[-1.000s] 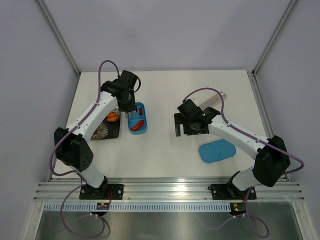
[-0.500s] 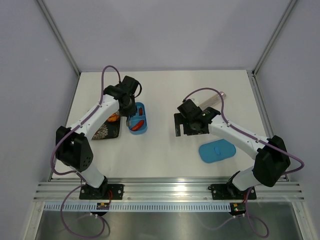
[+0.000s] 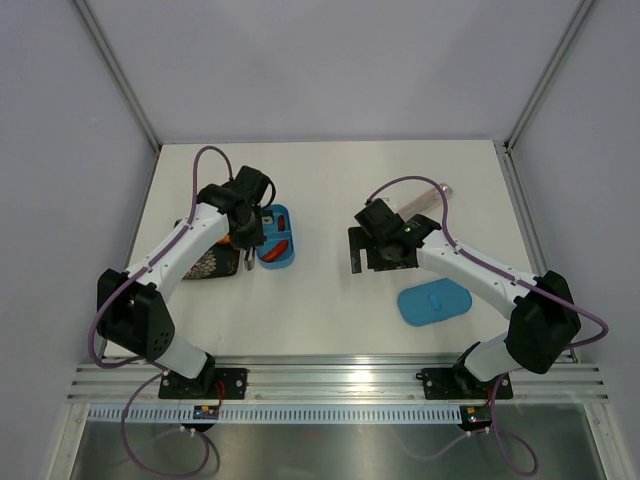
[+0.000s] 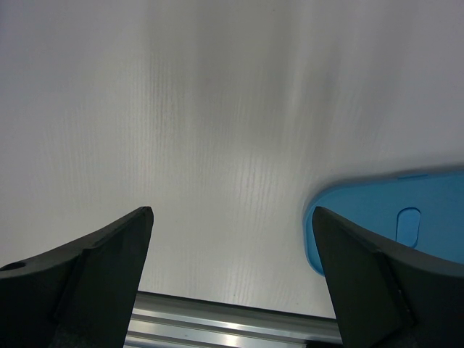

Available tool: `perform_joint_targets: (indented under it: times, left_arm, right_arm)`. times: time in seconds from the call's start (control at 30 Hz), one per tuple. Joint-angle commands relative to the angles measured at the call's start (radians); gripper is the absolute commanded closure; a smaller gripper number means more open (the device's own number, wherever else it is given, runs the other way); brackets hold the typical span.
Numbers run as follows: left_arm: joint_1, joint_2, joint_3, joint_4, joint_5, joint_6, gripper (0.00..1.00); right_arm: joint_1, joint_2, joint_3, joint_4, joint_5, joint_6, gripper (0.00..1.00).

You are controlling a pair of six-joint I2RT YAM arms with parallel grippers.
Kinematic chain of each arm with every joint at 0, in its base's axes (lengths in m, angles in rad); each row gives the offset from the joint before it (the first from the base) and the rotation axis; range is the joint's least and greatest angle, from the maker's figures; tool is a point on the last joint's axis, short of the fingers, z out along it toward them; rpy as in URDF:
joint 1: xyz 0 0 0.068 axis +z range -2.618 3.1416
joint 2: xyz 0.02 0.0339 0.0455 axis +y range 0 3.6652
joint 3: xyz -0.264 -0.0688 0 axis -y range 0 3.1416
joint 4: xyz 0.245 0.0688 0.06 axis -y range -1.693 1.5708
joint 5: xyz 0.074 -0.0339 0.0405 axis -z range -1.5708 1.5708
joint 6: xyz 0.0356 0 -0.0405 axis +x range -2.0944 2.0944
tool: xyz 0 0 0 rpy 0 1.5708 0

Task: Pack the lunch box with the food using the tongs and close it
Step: Adjust the fake food in the packing box.

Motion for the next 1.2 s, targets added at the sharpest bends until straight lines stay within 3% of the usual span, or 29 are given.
perform_joint_targets:
  times: [0.0, 0.6, 0.83, 1.17]
  left_arm:
    - [-0.003, -0.039, 0.008, 0.016, 0.021, -0.008, 1.00]
    - [-0.003, 0.114, 0.213, 0.082, -0.015, 0.009, 1.00]
    - [-0.002, 0.159, 0.206, 0.085, -0.029, -0.006, 1.00]
    - [-0.002, 0.106, 0.115, 0.067, 0.026, -0.019, 1.00]
  right_arm:
    - [-0.002, -0.011, 0.001, 0.001, 0.002, -0.002, 0.00]
    - [-0.002, -0.010, 0.012, -0.019, 0.008, -0.004, 0.00]
    - [-0.002, -0.002, 0.022, -0.022, 0.010, -0.009, 0.00]
    - [-0.002, 0.009, 0.021, -0.009, 0.007, -0.018, 0.01]
